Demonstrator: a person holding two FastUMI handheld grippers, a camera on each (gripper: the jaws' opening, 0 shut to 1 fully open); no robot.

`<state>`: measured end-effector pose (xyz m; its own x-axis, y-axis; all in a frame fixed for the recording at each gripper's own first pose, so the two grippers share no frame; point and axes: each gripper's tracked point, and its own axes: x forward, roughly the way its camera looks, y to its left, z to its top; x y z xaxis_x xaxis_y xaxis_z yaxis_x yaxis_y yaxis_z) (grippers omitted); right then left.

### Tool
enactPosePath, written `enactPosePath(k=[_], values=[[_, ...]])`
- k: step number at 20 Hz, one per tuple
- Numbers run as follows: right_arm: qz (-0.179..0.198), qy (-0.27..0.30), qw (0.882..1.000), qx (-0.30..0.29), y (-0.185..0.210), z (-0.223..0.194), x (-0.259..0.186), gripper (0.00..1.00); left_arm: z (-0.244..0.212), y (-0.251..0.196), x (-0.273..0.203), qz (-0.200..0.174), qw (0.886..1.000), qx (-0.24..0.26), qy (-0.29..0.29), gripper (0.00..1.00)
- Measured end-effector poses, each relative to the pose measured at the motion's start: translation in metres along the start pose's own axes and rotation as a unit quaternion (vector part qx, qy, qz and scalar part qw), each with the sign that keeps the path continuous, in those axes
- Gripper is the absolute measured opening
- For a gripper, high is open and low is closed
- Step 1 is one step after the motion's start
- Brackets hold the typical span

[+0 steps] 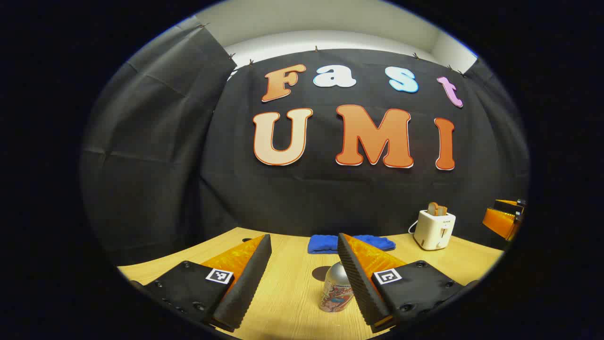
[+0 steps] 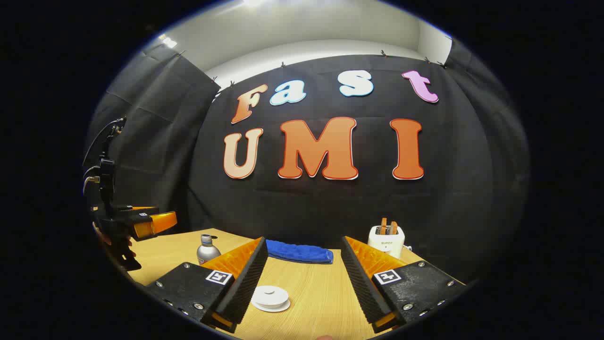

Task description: Open the teacup lid with one hand, grasp the water bottle and pour water into the teacup with the other hand; after pouring, place the water bottle on the coaster and then close the teacup lid.

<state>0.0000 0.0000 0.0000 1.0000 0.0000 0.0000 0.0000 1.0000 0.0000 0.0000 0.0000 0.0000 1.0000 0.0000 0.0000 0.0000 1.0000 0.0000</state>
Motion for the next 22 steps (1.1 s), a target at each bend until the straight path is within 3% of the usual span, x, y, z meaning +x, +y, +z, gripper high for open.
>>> enactPosePath(k=[5, 6, 15, 19, 22], values=[[0.003, 0.003, 1.0, 0.0, 0.003, -0.001, -0.002, 0.93, 0.005, 0.0, -0.005, 0.003, 1.0, 0.008, -0.007, 0.91], [0.004, 0.003, 1.0, 0.0, 0.002, -0.001, -0.002, 0.93, 0.007, 0.001, -0.005, 0.005, 1.0, 0.01, -0.009, 0.94], [0.017, 0.008, 1.0, 0.001, 0.012, -0.01, 0.005, 0.93, -0.006, -0.003, -0.006, 0.007, 1.0, 0.017, -0.013, 0.94], [0.025, 0.015, 1.0, 0.005, 0.014, -0.014, 0.012, 0.93, -0.008, 0.002, -0.004, 0.012, 0.999, 0.037, -0.013, 0.91], [0.03, 0.019, 0.999, 0.008, 0.014, -0.015, 0.016, 0.93, -0.004, 0.008, -0.002, 0.022, 0.998, 0.053, -0.016, 0.94]])
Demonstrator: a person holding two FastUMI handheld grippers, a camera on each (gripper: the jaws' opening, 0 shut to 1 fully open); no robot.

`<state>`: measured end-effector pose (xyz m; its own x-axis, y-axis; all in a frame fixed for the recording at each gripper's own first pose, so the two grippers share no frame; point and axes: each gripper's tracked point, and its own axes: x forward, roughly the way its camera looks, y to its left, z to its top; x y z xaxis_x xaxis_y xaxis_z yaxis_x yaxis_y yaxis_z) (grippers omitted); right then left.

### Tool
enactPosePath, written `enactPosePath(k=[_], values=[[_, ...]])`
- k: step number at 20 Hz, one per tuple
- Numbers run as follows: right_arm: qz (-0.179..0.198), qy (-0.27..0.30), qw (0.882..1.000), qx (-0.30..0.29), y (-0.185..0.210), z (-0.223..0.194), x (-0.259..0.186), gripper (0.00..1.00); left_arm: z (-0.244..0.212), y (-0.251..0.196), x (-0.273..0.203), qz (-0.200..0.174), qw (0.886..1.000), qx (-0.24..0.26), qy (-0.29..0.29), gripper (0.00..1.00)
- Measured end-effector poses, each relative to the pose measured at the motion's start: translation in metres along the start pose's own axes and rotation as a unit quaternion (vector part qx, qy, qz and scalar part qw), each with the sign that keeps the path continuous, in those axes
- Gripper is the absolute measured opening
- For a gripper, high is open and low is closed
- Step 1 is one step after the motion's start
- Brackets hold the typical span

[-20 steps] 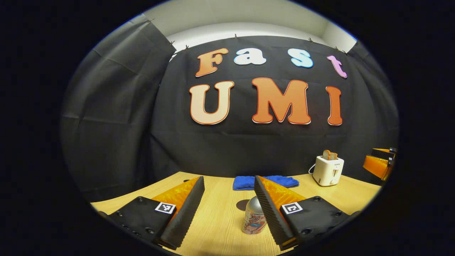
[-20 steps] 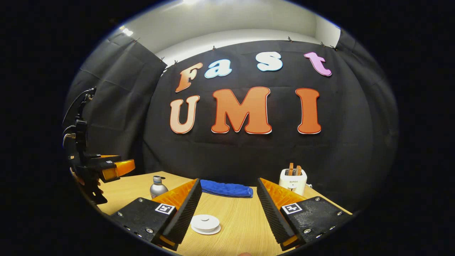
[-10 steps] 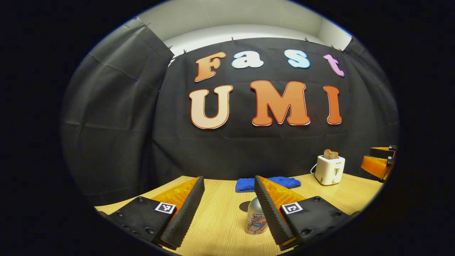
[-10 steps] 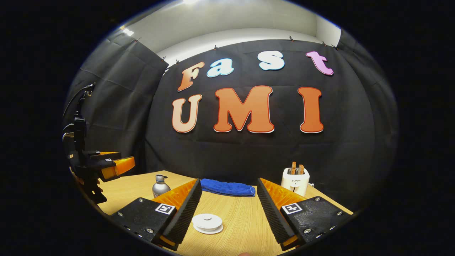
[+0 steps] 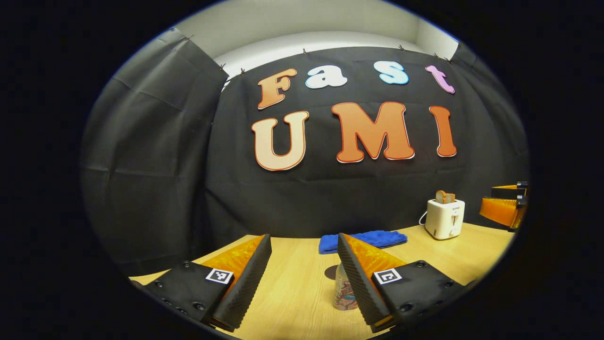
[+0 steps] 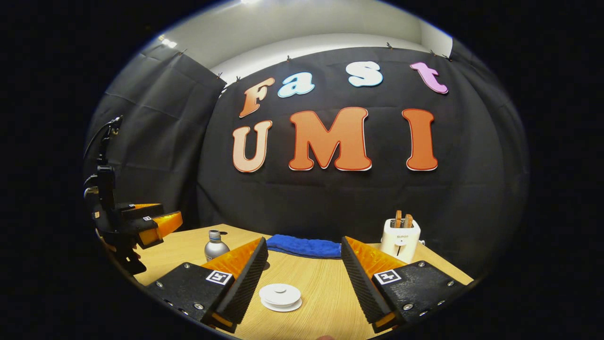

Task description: Open the teacup lid with one hand, grasp the water bottle and pour water into the teacup with the other hand; after pouring, place the water bottle on the coaster and then close the teacup lid.

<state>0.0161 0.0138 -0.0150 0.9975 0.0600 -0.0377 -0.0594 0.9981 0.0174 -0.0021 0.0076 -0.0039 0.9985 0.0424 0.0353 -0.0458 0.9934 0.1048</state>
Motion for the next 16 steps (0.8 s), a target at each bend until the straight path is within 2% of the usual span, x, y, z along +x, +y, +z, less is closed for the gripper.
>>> enactPosePath(k=[5, 6, 7, 8, 9, 10, 11, 13, 14, 16], values=[[0.001, 0.0, 1.0, -0.003, -0.007, 0.003, 0.004, 0.93, -0.002, 0.002, -0.001, 0.006, 1.0, 0.006, 0.007, 0.95], [0.002, 0.0, 1.0, -0.005, -0.008, 0.003, 0.003, 0.93, -0.004, 0.003, -0.001, 0.009, 1.0, 0.007, 0.01, 0.93], [0.0, 0.001, 1.0, -0.006, -0.009, 0.003, 0.003, 0.93, -0.006, 0.004, -0.001, 0.011, 1.0, 0.005, 0.015, 0.96], [0.003, 0.001, 1.0, -0.008, -0.007, 0.004, 0.003, 0.94, -0.007, 0.003, 0.0, 0.011, 1.0, 0.006, 0.019, 0.91], [0.003, 0.0, 1.0, -0.011, -0.008, 0.005, 0.004, 0.93, -0.007, 0.005, 0.0, 0.016, 1.0, 0.009, 0.019, 0.96], [0.007, 0.001, 1.0, -0.016, -0.006, 0.005, 0.004, 0.93, -0.006, 0.008, 0.0, 0.02, 0.999, 0.015, 0.02, 0.94], [0.009, -0.002, 1.0, -0.022, -0.005, 0.006, 0.003, 0.93, -0.004, 0.01, 0.0, 0.026, 0.999, 0.022, 0.016, 1.0], [0.01, -0.007, 1.0, -0.027, -0.004, 0.011, 0.001, 0.94, -0.004, 0.008, -0.001, 0.029, 0.999, 0.025, 0.014, 0.91], [0.01, -0.011, 1.0, -0.026, -0.004, 0.014, 0.001, 0.93, -0.004, 0.006, -0.001, 0.028, 0.999, 0.024, 0.013, 0.96], [0.012, -0.017, 1.0, -0.023, -0.003, 0.015, 0.001, 0.93, -0.006, 0.003, 0.002, 0.025, 0.999, 0.022, 0.009, 0.96]])
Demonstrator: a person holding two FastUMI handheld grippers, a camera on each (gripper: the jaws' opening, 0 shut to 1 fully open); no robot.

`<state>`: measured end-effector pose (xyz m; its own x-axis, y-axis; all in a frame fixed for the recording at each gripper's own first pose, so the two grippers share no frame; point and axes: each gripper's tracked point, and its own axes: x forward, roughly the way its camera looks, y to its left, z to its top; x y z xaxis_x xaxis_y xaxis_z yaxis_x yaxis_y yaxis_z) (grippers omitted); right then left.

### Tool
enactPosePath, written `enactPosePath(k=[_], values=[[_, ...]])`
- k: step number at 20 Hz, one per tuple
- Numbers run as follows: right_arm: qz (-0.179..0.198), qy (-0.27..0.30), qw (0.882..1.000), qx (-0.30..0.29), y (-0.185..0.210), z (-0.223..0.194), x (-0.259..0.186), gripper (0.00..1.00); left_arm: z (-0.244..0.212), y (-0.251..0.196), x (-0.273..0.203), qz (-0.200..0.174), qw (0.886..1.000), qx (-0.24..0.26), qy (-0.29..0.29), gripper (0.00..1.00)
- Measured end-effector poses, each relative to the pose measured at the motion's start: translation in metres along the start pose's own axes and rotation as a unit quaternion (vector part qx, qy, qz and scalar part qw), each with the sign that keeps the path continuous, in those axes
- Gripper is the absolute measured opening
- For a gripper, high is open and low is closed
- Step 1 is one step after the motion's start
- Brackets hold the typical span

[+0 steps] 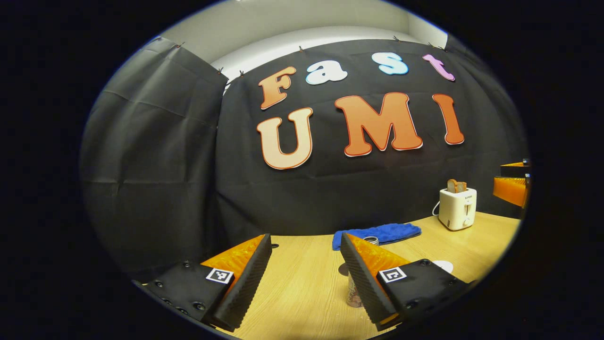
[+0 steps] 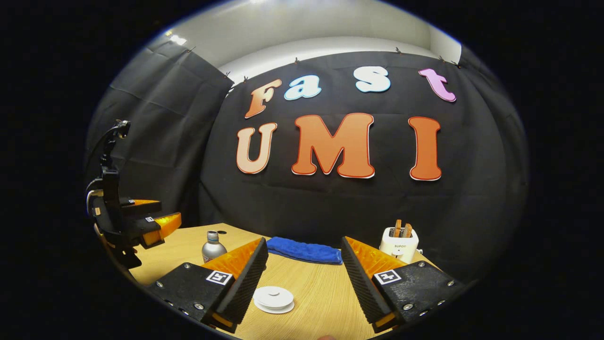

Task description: Open the teacup lid with one hand, grasp the water bottle and pour water into the teacup with the other hand; after pouring, place the water bottle on the coaster and then close the teacup lid.

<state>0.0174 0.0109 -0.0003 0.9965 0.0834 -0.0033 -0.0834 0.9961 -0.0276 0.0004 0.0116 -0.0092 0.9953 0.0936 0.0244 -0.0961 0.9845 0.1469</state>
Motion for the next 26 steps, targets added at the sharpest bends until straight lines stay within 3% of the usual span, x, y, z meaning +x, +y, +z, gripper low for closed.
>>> enactPosePath(k=[5, 7, 8, 10, 15, 19, 26], values=[[-0.008, 0.022, 1.0, 0.003, -0.003, -0.025, 0.008, 0.93, -0.009, -0.024, 0.006, -0.035, 0.999, -0.029, 0.006, 0.95], [-0.003, 0.043, 0.999, 0.006, 0.003, -0.044, 0.013, 0.93, -0.012, -0.032, 0.008, -0.046, 0.999, -0.03, 0.005, 1.0], [0.005, 0.055, 0.998, 0.013, 0.009, -0.053, 0.017, 0.93, -0.014, -0.037, 0.008, -0.054, 0.998, -0.032, 0.005, 0.96], [0.022, 0.082, 0.996, 0.028, 0.023, -0.071, 0.022, 0.91, -0.02, -0.045, 0.006, -0.067, 0.997, -0.037, 0.012, 1.0], [0.051, 0.132, 0.989, 0.033, 0.047, -0.107, 0.034, 0.92, -0.035, -0.056, 0.001, -0.093, 0.994, -0.048, 0.032, 0.98], [0.063, 0.17, 0.983, 0.032, 0.058, -0.136, 0.043, 0.86, -0.047, -0.057, 0.001, -0.099, 0.993, -0.051, 0.047, 0.98], [0.062, 0.212, 0.975, 0.02, 0.06, -0.17, 0.057, 0.64, -0.061, -0.066, 0.001, -0.115, 0.99, -0.048, 0.062, 0.98]])
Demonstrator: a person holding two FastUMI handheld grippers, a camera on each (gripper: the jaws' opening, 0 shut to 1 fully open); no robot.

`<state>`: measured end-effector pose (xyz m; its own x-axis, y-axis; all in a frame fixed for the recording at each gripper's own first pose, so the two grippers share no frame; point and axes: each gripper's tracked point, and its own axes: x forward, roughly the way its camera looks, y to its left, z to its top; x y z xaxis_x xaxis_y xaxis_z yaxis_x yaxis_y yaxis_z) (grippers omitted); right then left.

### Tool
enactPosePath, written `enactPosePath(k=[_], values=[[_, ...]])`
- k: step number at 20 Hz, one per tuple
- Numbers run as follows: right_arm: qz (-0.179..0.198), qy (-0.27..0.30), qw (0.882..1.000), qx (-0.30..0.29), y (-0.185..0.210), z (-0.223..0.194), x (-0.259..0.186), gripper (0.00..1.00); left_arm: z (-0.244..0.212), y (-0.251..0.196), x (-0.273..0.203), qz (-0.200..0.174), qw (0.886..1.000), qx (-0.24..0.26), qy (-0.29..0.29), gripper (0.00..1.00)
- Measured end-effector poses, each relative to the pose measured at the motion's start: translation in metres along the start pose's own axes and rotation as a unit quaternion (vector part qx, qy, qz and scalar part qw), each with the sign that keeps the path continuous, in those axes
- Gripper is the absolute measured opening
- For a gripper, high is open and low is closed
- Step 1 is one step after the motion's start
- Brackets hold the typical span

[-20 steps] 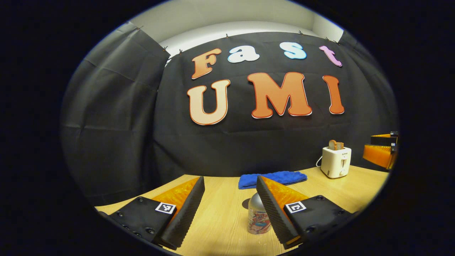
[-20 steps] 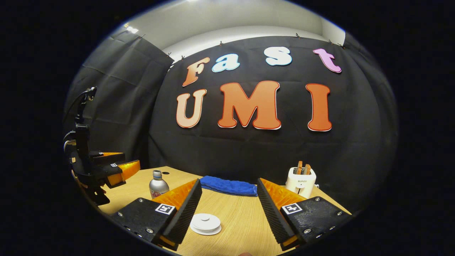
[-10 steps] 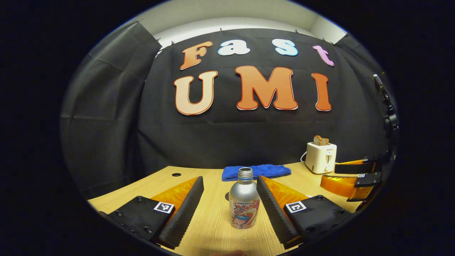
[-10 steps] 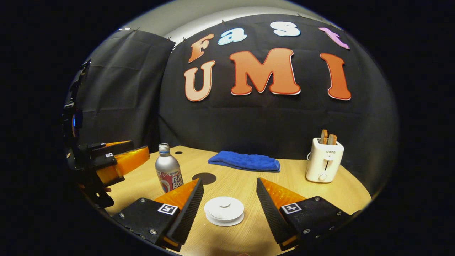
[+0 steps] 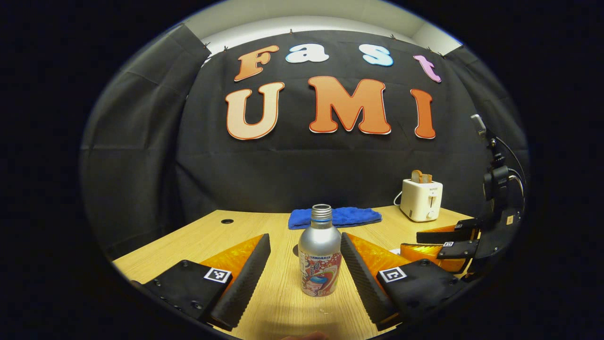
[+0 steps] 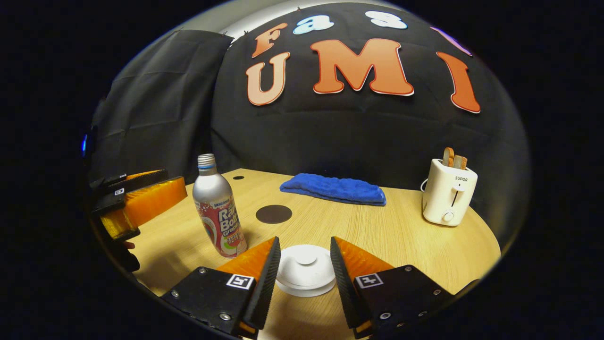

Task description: Open the teacup lid with one hand, grasp the water bottle and pour water into the teacup with the other hand; after pouring, place the water bottle on the coaster and then close the teacup lid.

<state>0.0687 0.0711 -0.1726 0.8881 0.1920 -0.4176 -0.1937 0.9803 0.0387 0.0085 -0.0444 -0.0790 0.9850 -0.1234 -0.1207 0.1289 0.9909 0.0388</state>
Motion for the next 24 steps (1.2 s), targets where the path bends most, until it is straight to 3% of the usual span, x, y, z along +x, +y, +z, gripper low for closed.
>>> enactPosePath(k=[5, 10, 13, 18, 23, 24], values=[[0.0, 0.024, 1.0, -0.007, -0.001, -0.01, 0.011, 0.43, -0.007, -0.005, 0.005, -0.008, 1.0, 0.006, 0.01, 0.98], [-0.003, 0.035, 0.999, -0.034, 0.0, -0.011, 0.018, 0.36, -0.02, -0.016, 0.008, -0.026, 0.999, 0.008, 0.027, 0.98], [0.0, 0.029, 0.999, -0.039, 0.002, -0.008, 0.021, 0.27, -0.026, -0.016, 0.011, -0.027, 0.999, 0.011, 0.034, 0.98], [0.028, 0.032, 0.999, -0.007, 0.008, -0.007, 0.016, 0.21, -0.04, -0.02, 0.017, -0.036, 0.998, 0.015, 0.053, 0.98], [0.019, 0.006, 1.0, -0.018, 0.005, 0.009, -0.001, 0.2, -0.05, -0.02, 0.029, -0.035, 0.997, 0.021, 0.064, 0.98], [0.017, 0.003, 1.0, -0.017, 0.004, 0.012, -0.005, 0.2, -0.053, -0.021, 0.032, -0.037, 0.997, 0.02, 0.068, 0.94]])
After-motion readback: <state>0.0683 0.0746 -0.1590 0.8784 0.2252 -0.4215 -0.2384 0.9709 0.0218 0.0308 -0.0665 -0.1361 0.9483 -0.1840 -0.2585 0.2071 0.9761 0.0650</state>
